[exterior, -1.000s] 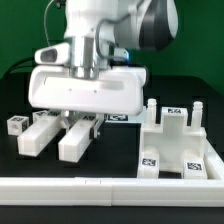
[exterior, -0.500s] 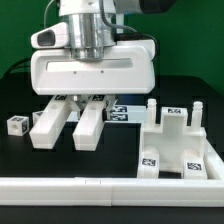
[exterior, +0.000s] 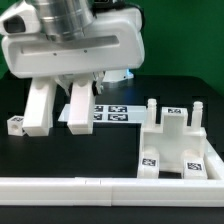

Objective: Assemble chair

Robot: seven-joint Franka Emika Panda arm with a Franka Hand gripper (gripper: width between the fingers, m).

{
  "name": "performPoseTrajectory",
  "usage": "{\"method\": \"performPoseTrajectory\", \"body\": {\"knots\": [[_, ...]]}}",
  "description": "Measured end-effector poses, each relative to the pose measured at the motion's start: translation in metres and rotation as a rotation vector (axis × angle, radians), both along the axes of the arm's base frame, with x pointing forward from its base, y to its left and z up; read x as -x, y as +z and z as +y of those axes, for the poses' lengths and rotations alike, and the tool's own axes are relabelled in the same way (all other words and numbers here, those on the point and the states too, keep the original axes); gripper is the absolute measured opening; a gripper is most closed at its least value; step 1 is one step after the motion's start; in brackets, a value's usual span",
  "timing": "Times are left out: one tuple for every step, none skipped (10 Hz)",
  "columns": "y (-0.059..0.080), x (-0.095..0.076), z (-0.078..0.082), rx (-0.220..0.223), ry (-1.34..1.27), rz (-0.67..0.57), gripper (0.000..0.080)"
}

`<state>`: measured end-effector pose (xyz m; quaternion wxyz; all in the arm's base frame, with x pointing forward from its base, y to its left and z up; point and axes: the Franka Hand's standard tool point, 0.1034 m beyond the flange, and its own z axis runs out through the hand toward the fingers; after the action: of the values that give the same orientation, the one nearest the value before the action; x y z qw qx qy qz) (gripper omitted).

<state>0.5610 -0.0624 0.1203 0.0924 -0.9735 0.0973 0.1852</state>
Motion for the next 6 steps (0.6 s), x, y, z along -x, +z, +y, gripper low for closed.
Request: {"method": "performPoseTrajectory", "body": {"knots": [[-0.002, 0.004, 0.002, -0.008, -0.034, 0.102, 0.0284], [-0.005, 0.006, 0.002, -0.028, -0.020, 0.166, 0.0284], [-0.007, 0.008, 0.001, -0.045, -0.013, 0.229, 0.0284], [-0.010, 0.011, 0.000, -0.058, -0.006, 0.281, 0.0284], [-0.013, 0.021, -0.005, -0.093, 0.009, 0.416, 0.0284], [-0.018, 0.017, -0.010, -0.111, 0.024, 0.503, 0.0284]]}}
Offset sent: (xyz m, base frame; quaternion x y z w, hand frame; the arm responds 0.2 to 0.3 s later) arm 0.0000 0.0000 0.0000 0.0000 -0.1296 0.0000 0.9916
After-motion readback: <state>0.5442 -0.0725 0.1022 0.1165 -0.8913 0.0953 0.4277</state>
